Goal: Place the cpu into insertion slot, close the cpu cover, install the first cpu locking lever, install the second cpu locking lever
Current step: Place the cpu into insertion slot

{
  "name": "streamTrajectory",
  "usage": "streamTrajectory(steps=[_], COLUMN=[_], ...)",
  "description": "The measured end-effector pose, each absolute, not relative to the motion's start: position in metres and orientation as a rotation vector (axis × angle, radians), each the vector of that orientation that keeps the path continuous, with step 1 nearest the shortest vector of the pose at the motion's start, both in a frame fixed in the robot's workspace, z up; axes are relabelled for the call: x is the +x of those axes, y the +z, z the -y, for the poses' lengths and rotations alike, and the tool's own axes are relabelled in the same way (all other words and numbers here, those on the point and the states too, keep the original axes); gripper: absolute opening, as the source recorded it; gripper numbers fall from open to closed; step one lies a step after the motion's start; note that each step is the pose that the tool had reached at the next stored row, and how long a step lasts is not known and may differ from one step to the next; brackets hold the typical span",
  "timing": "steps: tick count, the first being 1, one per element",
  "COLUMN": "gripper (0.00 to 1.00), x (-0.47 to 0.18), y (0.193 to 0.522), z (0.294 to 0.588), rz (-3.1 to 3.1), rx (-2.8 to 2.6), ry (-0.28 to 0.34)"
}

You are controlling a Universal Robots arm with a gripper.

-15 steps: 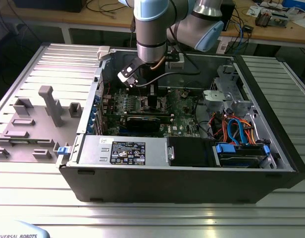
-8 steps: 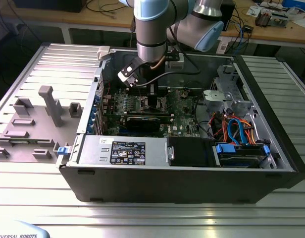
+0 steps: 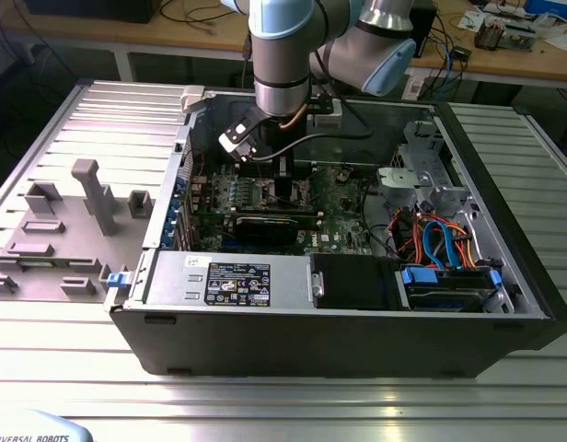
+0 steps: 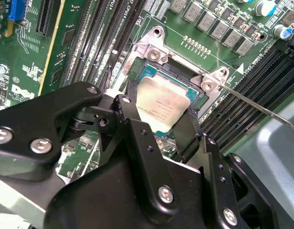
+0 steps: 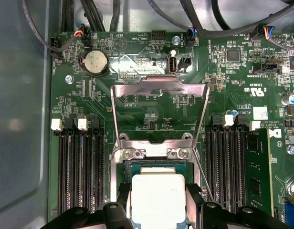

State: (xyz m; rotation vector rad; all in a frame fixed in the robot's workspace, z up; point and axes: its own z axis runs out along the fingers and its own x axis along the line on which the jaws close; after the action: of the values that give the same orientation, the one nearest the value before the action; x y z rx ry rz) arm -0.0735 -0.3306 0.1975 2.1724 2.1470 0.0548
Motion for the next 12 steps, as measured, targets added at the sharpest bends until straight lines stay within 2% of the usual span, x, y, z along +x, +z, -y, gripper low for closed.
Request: streamTrajectory(steps=[2,3,4,5,12], gripper=[0.55,0.61,0.61,0.67,0.67], x=[-0.0735,-0.0735,-0.0735,-0.0735,-0.0735], y=[0.1972,0.1972,0.1973,0.1975,0.2029], z=[0.3305,0.3305,0.3305,0.3306,0.3306], rz=[-2.147,-2.147,-2.147,-2.147,-2.149], rx=[2.173,2.173,2.173,2.173,2.174], ry=[0.056,0.056,0.056,0.055,0.052])
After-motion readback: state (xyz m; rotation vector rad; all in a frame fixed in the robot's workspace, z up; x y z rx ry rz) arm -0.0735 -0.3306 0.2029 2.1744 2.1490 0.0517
